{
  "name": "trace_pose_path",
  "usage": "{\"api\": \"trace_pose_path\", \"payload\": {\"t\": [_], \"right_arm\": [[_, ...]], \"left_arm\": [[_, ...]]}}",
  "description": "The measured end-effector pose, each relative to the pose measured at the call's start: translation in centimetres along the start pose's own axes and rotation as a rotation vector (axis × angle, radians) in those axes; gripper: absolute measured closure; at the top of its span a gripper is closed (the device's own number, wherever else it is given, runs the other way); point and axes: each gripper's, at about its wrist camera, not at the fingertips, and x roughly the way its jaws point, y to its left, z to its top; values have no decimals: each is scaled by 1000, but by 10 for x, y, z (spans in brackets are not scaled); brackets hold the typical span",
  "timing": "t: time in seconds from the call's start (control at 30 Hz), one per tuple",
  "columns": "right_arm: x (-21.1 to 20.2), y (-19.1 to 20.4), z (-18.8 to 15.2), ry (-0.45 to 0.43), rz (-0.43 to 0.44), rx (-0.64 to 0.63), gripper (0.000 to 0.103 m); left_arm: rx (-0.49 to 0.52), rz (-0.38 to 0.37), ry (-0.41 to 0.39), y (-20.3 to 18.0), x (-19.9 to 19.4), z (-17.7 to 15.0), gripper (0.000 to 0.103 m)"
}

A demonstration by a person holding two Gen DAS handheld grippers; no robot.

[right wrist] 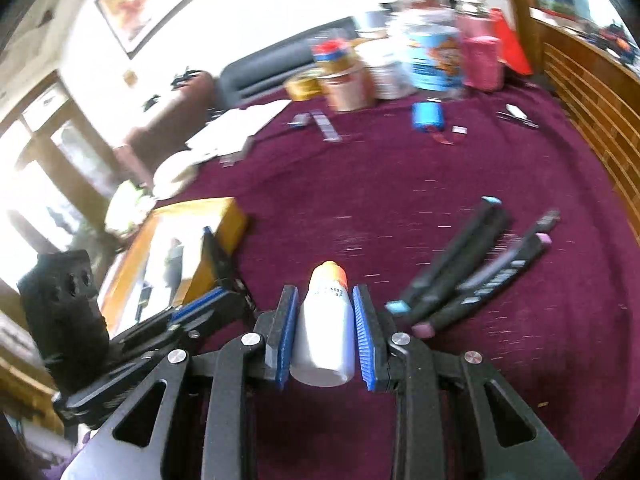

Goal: Organize rigid objects
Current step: 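Grasp the white glue bottle with orange cap with the right gripper, then carry the marker and glue bottle into the tray and open both grippers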

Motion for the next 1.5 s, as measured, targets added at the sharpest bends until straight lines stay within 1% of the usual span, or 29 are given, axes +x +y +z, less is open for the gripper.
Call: {"api": "trace_pose_path", "payload": {"t": [0.07,0.17,0.23,0.37,0.43,0.53,0.63,0.73,0.83,0.9,0.93,0.97,1.03,1.07,1.13,1.2,1.23,1.27,1.33,1.4,1.43,1.5], "right_arm": [[2,27,-4,0,61,-39,78],[14,62,-8,27,148,-82,79],[28,88,-13,61,195,-119,79],[67,136,-30,145,236,-186,79],[83,151,-38,177,244,-206,79],[104,172,-47,228,262,-222,79],[119,187,-54,261,262,-245,79],[133,195,-59,288,258,-252,79],[145,199,-63,297,222,-261,78],[144,203,-65,270,196,-283,78],[144,204,-67,273,190,-293,78],[143,204,-67,278,194,-292,77],[140,201,-66,273,205,-275,71],[138,200,-64,265,213,-265,68],[130,193,-57,234,241,-225,66],[119,181,-50,192,284,-162,63],[111,171,-45,161,330,-107,61],[105,161,-42,137,377,-55,57],[92,133,-36,85,521,101,49],[84,109,-32,66,655,244,39],[79,96,-31,54,730,312,38],[73,82,-29,31,793,379,30]], "left_arm": [[-8,-6,-43,5,-32,4,90],[-28,39,-80,21,-78,3,89],[-76,61,-86,40,-101,-2,89],[-161,141,-70,79,-130,-22,89],[-204,162,-49,94,-135,-32,89],[-247,219,-12,117,-140,-39,88],[-301,208,-1,133,-142,-41,88],[-304,236,9,141,-142,-42,87],[-313,294,54,149,-137,-50,81],[-329,302,83,151,-133,-53,76],[-327,304,91,150,-131,-53,74],[-315,308,92,149,-132,-53,71],[-305,317,87,143,-138,-51,45],[-298,319,75,141,-141,-50,43],[-273,325,50,133,-148,-46,42],[-257,315,22,127,-153,-43,42],[-246,298,1,122,-156,-42,41],[-232,286,-17,118,-158,-41,40],[-198,274,-54,108,-161,-40,32],[-158,271,-80,97,-160,-38,28],[-140,273,-85,92,-159,-37,28],[-120,268,-84,85,-155,-36,28]]}}
